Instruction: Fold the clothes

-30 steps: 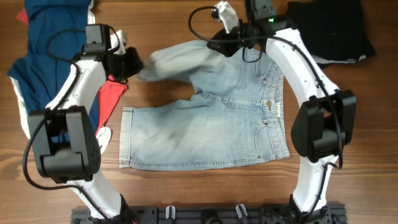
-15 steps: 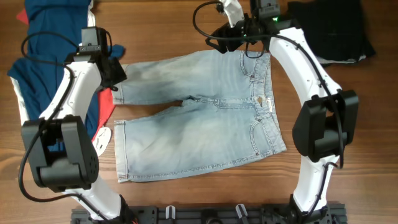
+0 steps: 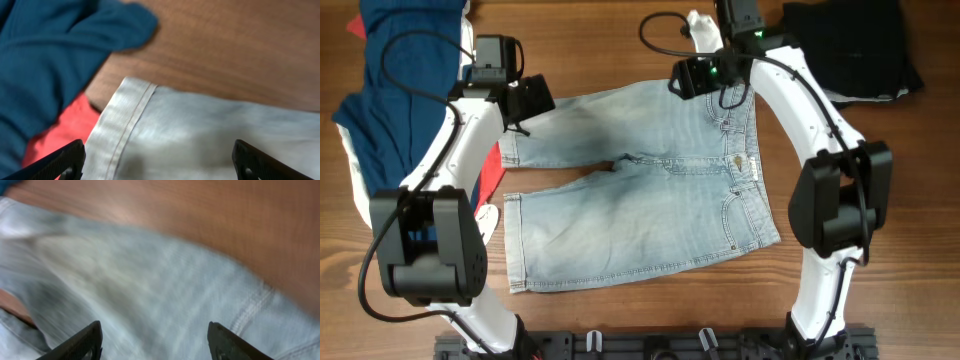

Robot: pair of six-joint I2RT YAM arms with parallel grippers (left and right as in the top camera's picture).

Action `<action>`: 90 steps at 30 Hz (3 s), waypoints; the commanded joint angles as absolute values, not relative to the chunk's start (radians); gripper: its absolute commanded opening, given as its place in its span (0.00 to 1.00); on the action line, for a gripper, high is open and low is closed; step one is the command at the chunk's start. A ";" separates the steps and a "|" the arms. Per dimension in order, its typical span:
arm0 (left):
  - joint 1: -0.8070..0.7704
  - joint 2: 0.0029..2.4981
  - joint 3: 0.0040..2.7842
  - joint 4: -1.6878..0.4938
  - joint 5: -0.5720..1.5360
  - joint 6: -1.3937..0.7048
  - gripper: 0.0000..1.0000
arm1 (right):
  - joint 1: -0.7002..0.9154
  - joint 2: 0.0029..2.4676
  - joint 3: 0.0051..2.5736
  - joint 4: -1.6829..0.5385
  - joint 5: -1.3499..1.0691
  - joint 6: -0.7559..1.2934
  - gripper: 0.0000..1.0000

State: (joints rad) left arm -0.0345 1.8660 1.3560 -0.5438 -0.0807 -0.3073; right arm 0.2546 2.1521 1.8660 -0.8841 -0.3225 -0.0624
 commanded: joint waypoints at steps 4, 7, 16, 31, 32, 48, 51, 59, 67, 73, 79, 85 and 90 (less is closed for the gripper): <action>-0.036 1.841 1.354 -0.487 -0.038 -0.291 0.94 | 0.211 2.275 1.843 -0.947 -0.262 0.035 0.66; -0.036 1.841 1.354 -0.474 -0.038 -0.291 0.94 | 0.197 2.318 1.843 -0.907 -0.262 0.066 0.64; -0.046 1.844 1.354 -0.420 -0.033 -0.265 0.96 | 0.117 2.402 1.843 -0.808 -0.199 0.106 0.66; -0.084 1.924 1.354 -0.328 0.022 -0.266 0.96 | -0.011 2.444 1.847 -0.810 -0.171 0.102 0.71; -0.084 1.933 1.354 -0.327 0.026 -0.266 0.96 | -0.014 2.444 1.849 -0.805 -0.173 0.105 0.71; -0.113 1.958 1.354 -0.365 0.116 -0.265 0.95 | 0.038 2.307 2.053 -0.838 -0.486 -0.035 0.84; -0.130 1.968 1.354 -0.426 0.121 -0.270 0.87 | 0.095 2.308 2.052 -0.796 -0.517 -0.069 0.84; -0.155 2.032 1.354 -0.507 0.160 -0.337 0.51 | 0.209 2.308 2.052 -0.620 -0.495 -0.009 0.84; -0.150 2.146 1.354 -0.461 0.156 -0.454 0.31 | 0.251 2.317 2.051 -0.582 -0.503 -0.001 0.80; -0.151 2.200 1.354 -0.516 0.167 -0.620 0.09 | 0.303 2.344 2.051 -0.574 -0.503 0.000 0.78; -0.153 2.201 1.354 -0.604 0.168 -0.663 0.04 | 0.352 2.379 2.051 -0.572 -0.516 0.001 0.76; -0.153 2.201 1.354 -0.602 0.168 -0.663 0.04 | 0.381 2.426 2.051 -0.542 -0.579 -0.026 0.73; -0.153 2.201 1.354 -0.603 0.168 -0.663 0.04 | 0.382 2.470 2.051 -0.531 -0.610 -0.047 0.63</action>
